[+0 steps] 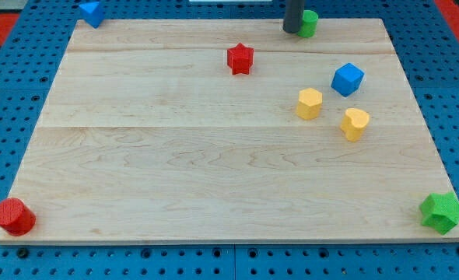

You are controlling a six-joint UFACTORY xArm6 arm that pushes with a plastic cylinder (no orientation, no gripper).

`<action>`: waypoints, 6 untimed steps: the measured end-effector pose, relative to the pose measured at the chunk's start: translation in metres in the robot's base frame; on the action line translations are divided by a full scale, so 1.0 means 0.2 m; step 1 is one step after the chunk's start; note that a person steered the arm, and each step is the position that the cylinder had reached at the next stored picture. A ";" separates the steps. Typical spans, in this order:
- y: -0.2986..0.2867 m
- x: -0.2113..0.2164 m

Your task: Slide the green circle to the top right of the board

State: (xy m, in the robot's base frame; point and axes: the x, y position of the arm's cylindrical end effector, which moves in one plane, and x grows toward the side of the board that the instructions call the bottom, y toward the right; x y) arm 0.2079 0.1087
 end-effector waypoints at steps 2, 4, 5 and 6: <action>-0.01 -0.08; 0.21 -0.08; 0.32 -0.08; 0.37 -0.08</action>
